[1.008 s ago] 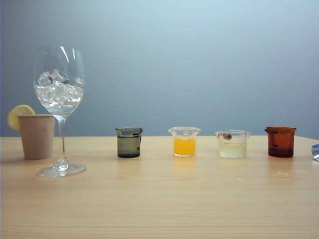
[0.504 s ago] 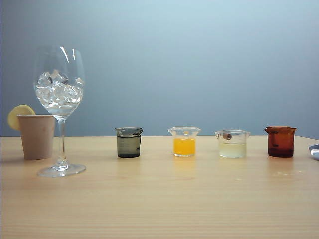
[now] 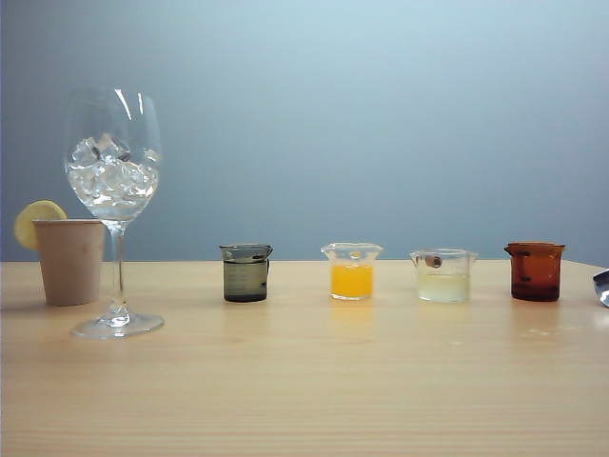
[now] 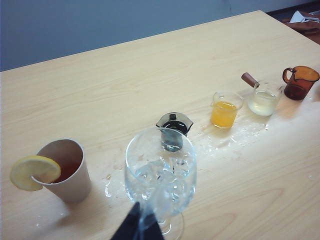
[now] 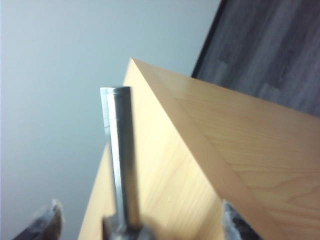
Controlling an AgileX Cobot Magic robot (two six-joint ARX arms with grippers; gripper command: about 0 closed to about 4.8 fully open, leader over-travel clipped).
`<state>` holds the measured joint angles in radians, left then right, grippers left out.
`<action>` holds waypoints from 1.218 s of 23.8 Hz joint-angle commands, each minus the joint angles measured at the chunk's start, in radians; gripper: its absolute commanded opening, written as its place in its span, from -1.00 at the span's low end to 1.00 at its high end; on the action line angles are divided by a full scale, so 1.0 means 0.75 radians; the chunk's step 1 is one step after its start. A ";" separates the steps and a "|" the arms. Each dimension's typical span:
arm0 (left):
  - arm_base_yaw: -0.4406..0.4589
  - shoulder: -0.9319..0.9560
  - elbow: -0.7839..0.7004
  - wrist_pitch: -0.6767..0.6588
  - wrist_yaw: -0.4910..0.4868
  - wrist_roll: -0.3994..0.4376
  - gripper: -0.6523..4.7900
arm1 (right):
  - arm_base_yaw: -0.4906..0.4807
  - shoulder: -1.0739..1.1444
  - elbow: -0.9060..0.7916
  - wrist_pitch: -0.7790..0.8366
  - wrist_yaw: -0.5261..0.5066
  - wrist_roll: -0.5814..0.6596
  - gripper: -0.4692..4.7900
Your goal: Pick up the ice scoop on the desk filled with ice cubes, pour the ice into the goblet, and finally put the scoop back on the table.
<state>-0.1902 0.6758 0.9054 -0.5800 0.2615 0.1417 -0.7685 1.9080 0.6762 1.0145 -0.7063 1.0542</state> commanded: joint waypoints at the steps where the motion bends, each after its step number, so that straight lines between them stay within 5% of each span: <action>1: 0.003 -0.003 0.006 0.014 0.007 0.001 -0.78 | -0.043 -0.072 -0.095 0.146 -0.133 0.000 -0.25; 2: 0.003 -0.003 0.006 0.014 0.007 0.001 -0.78 | -0.050 -0.115 -0.138 0.178 -0.207 -0.002 -0.83; 3: 0.003 -0.003 0.006 0.014 0.007 0.001 -0.78 | -0.043 -0.173 -0.188 0.191 -0.229 0.028 -0.86; 14: 0.003 -0.003 0.006 0.014 0.007 0.001 -0.78 | 0.183 -0.887 -0.407 0.027 -0.070 0.106 -0.86; 20: 0.004 -0.003 0.005 0.014 0.007 0.001 -0.78 | 0.449 -1.445 -0.397 -0.544 0.174 -0.029 -0.86; 26: 0.006 -0.053 0.003 0.012 0.008 0.001 -0.78 | 0.611 -1.911 -0.396 -1.040 0.233 -0.262 -0.86; 29: 0.008 -0.144 0.003 0.011 0.006 0.001 -0.78 | 0.643 -2.188 -0.360 -1.335 0.372 -0.388 -0.86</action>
<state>-0.1852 0.5896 0.9043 -0.5823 0.2619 0.1417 -0.2890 0.3161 0.3836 0.1089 -0.4805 0.8200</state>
